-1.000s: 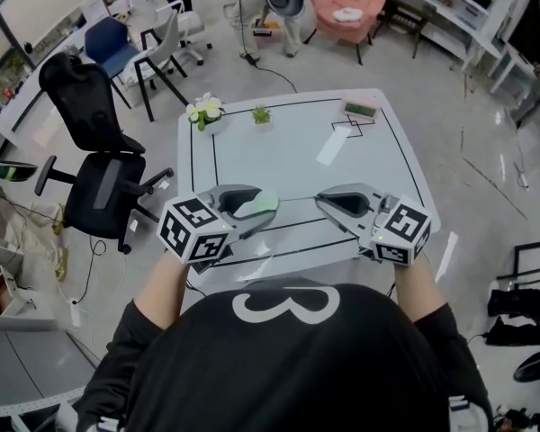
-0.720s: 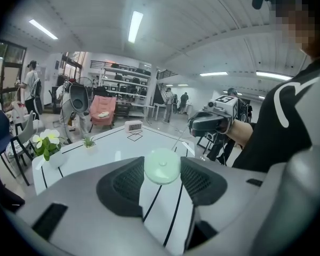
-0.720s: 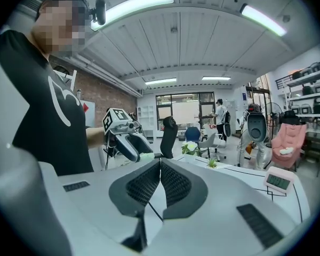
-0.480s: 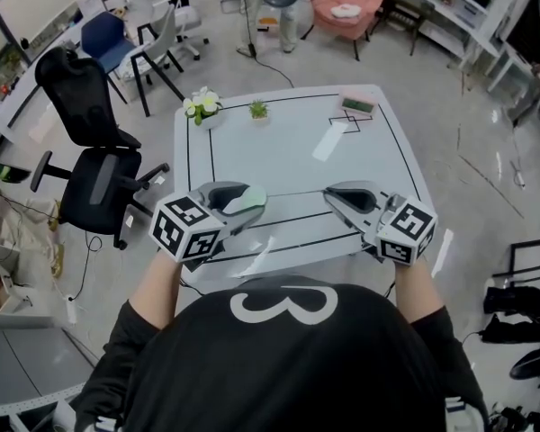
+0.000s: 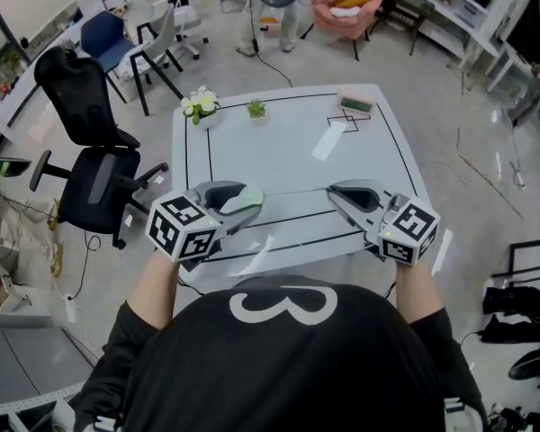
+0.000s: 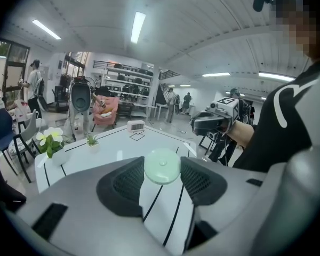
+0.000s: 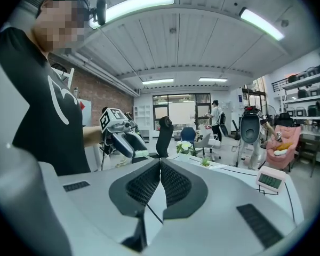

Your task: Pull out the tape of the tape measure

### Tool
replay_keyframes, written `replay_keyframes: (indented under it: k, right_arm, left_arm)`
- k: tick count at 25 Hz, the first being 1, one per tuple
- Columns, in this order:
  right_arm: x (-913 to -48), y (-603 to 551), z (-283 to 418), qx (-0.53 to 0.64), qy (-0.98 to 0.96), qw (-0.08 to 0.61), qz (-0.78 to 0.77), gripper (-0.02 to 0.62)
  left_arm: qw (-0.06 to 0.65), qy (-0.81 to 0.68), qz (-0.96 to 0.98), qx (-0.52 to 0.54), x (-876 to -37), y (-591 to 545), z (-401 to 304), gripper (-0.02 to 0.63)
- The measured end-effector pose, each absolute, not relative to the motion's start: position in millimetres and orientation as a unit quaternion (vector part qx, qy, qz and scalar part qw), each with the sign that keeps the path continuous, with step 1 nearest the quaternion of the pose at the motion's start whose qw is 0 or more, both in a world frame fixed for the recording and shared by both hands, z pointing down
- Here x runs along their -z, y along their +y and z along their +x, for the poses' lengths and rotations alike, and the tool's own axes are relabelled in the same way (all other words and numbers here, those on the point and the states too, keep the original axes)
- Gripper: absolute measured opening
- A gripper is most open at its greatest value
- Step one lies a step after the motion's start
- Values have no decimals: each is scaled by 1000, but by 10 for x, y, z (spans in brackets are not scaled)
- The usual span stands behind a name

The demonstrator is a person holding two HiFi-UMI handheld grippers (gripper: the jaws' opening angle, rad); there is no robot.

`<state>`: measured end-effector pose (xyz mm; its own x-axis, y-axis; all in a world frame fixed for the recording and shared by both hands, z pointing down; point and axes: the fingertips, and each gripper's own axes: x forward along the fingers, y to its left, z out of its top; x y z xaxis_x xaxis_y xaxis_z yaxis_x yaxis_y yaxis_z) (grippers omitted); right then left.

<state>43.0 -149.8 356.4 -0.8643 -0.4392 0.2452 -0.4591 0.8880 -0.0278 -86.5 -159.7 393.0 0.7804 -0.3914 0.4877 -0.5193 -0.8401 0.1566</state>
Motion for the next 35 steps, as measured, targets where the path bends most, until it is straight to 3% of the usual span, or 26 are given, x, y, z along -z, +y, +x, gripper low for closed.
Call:
replay_keyframes:
  k: [22,35]
  right_arm:
    - [-3412,-1755,1150,-76,-944,68,315,15]
    - [-3514,-1782,1188,-86,-944,71,311,15]
  left_arm:
    - [147,-306,912,-229,-3914,-1772,-1202,213]
    - [140,-268,924,-235,-3942,-1786,-811,213]
